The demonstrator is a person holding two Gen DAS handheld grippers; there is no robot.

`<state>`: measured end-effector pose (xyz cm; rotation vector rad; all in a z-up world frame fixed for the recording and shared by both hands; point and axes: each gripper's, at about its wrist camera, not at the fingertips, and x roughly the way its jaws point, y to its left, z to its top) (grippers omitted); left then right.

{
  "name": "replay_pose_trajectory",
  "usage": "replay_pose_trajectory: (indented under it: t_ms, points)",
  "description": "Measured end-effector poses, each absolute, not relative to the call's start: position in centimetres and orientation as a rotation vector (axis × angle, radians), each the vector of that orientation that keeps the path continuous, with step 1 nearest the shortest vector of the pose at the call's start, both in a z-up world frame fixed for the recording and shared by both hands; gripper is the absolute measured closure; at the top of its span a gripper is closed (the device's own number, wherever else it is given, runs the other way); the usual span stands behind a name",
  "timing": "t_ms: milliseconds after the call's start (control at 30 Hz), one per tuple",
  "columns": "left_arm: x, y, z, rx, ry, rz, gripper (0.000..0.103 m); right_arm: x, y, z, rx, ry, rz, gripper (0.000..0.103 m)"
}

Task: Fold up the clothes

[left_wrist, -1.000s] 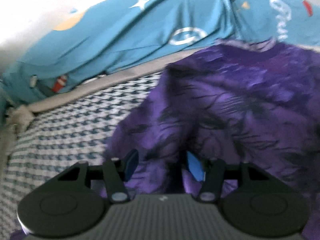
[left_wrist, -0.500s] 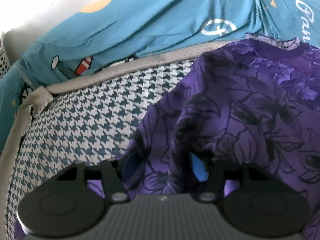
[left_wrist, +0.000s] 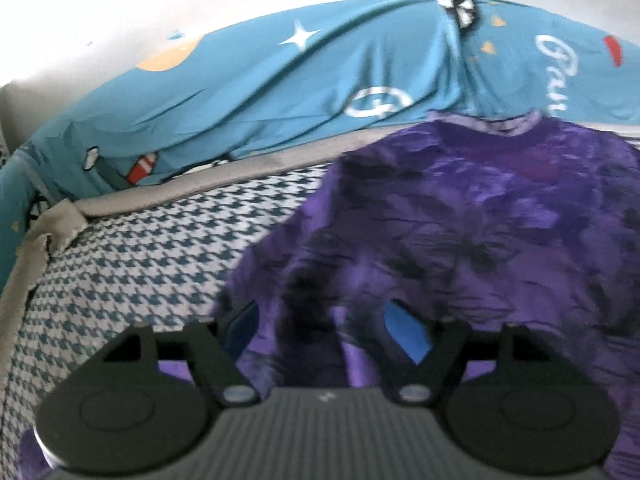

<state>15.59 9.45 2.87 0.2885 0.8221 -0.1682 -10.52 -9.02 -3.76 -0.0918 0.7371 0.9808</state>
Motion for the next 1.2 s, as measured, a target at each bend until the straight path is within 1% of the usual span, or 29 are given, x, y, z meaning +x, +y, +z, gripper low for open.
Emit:
replay_pose_trajectory:
  t_ms: [33, 133, 267, 400, 600, 667, 767, 1000, 1067, 1200]
  points:
    - [15.1, 9.0, 3.0, 0.288, 0.820, -0.181, 0.027, -10.4, -9.7, -3.8, -0.092, 0.731, 0.946, 0.083]
    - [13.7, 7.9, 3.3, 0.288, 0.821, -0.226, 0.025, -9.9, -11.2, -4.0, -0.107, 0.730, 0.843, 0.083]
    - [11.8, 6.2, 3.5, 0.284, 0.819, -0.289, 0.024, -9.7, -12.6, -5.2, -0.135, 0.806, 0.752, 0.082]
    - [10.4, 5.1, 3.9, 0.238, 0.831, -0.346, 0.024, -11.7, -12.9, -5.9, -0.208, 0.813, 0.732, 0.082]
    - [8.8, 4.2, 5.3, 0.118, 0.858, -0.423, 0.024, -13.8, -14.6, -5.8, -0.196, 0.880, 0.736, 0.082]
    - [8.2, 4.1, 6.1, 0.070, 0.857, -0.456, 0.022, -14.9, -15.3, -5.5, -0.201, 0.877, 0.749, 0.082]
    - [7.0, 3.7, 6.9, 0.071, 0.834, -0.477, 0.020, -16.2, -16.0, -5.3, -0.202, 0.850, 0.761, 0.082]
    - [6.2, 4.1, 6.0, 0.052, 0.881, -0.474, 0.020, -17.4, -15.2, -5.0, -0.259, 0.803, 0.828, 0.067]
    - [6.2, 4.4, 5.8, 0.046, 0.892, -0.467, 0.020, -17.7, -14.8, -5.1, -0.283, 0.797, 0.839, 0.066]
    - [6.1, 4.8, 5.6, 0.043, 0.901, -0.457, 0.020, -18.0, -13.9, -5.8, -0.340, 0.786, 0.838, 0.066]
